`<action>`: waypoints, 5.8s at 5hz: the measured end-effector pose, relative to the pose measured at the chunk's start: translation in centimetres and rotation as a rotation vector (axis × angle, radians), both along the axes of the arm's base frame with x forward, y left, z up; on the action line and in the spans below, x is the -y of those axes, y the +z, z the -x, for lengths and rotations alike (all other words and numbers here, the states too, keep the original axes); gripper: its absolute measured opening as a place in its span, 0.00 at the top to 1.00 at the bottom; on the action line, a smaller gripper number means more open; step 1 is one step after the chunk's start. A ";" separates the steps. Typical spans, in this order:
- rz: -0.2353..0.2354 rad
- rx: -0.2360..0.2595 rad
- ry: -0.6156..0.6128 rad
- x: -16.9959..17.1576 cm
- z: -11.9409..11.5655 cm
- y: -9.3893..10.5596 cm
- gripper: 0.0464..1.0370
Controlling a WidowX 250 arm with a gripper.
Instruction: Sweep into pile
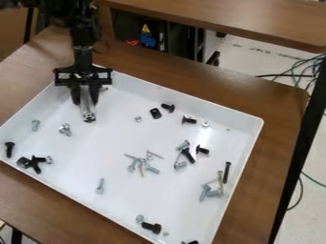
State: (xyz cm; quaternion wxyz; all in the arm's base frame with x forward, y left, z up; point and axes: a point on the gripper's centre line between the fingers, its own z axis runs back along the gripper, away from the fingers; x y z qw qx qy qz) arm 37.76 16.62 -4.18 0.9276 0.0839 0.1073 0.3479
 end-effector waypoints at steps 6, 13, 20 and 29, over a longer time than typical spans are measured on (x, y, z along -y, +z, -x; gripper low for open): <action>0.149 -0.162 -1.059 14.1 0.2 -0.9 0.69; 0.254 -0.004 -0.551 16.1 2.9 2.7 0.69; 0.147 -0.084 -0.540 -0.2 7.3 0.1 0.69; 0.377 -0.048 -0.690 27.9 12.4 -0.1 0.69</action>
